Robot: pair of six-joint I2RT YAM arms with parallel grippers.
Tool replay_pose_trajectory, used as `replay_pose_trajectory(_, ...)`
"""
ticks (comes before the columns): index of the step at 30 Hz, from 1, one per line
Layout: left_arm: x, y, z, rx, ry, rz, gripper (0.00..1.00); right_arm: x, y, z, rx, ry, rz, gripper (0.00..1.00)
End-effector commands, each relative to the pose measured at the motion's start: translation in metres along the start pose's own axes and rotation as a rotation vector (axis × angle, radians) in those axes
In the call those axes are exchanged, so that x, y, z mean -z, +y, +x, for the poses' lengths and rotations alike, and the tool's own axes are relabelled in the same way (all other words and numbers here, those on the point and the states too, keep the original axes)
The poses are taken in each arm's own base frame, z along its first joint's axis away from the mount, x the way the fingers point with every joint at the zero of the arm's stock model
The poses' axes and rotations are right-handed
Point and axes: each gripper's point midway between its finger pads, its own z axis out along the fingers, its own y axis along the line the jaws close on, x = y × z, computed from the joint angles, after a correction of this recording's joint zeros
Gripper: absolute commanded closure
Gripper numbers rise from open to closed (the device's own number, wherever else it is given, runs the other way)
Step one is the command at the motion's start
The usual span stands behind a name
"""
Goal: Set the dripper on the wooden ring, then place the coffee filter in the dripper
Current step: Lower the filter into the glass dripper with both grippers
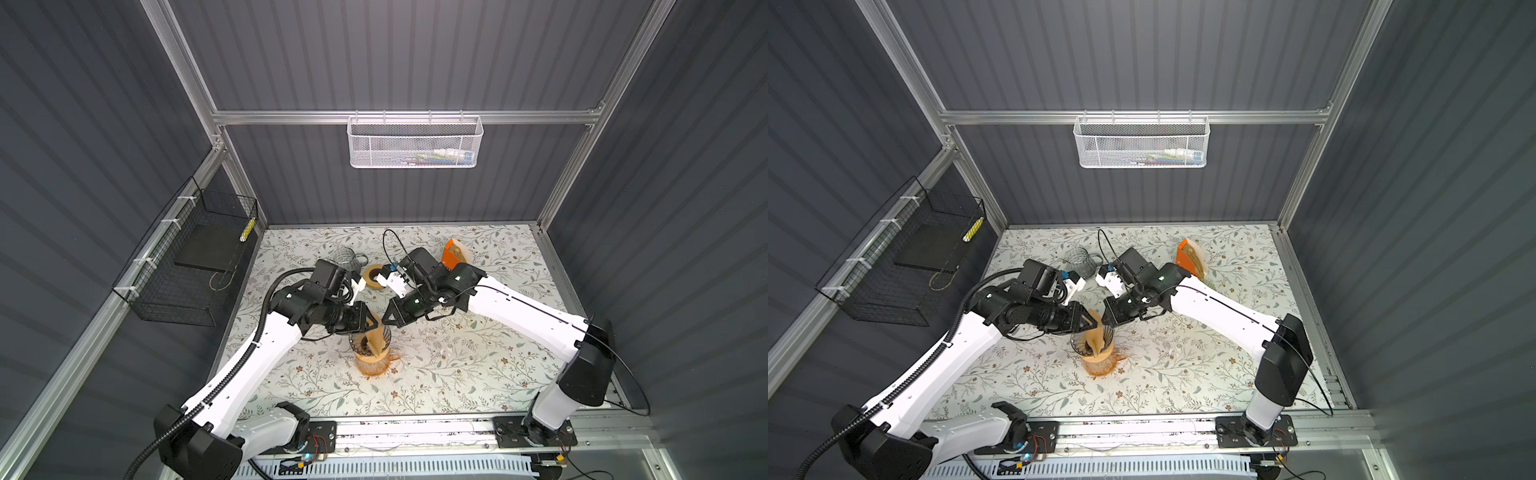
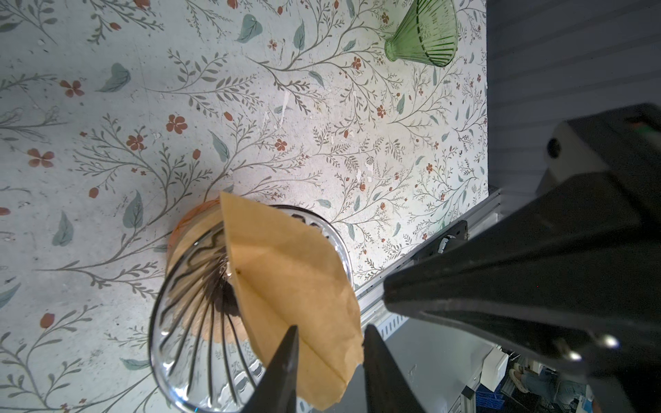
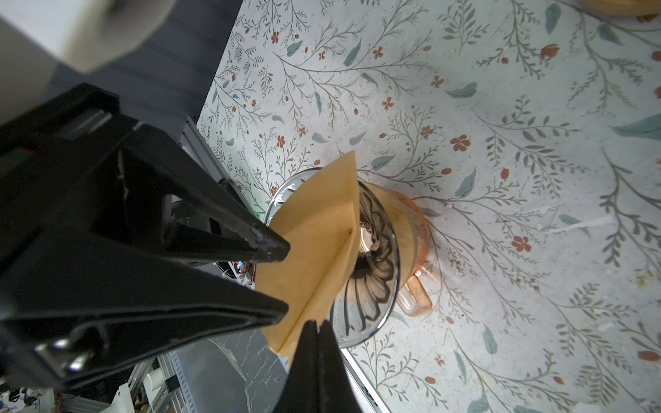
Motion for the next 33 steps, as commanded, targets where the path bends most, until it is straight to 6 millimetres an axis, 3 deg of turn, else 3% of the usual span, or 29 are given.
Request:
replay_pose_trajectory(1, 0.008, -0.002, 0.004, -0.001, -0.013, -0.004, 0.68, -0.008, -0.003, 0.002, -0.007, 0.017, -0.01, 0.97)
replay_pose_trajectory(16, 0.002, 0.009, 0.011, 0.005, -0.004, -0.029, 0.69, -0.025, -0.015, 0.009, -0.012, 0.061, 0.028, 0.95)
replay_pose_trajectory(33, -0.008, 0.023, 0.021, 0.02, 0.003, -0.059, 0.7, -0.031, -0.017, 0.01, -0.016, 0.069, 0.031, 0.95)
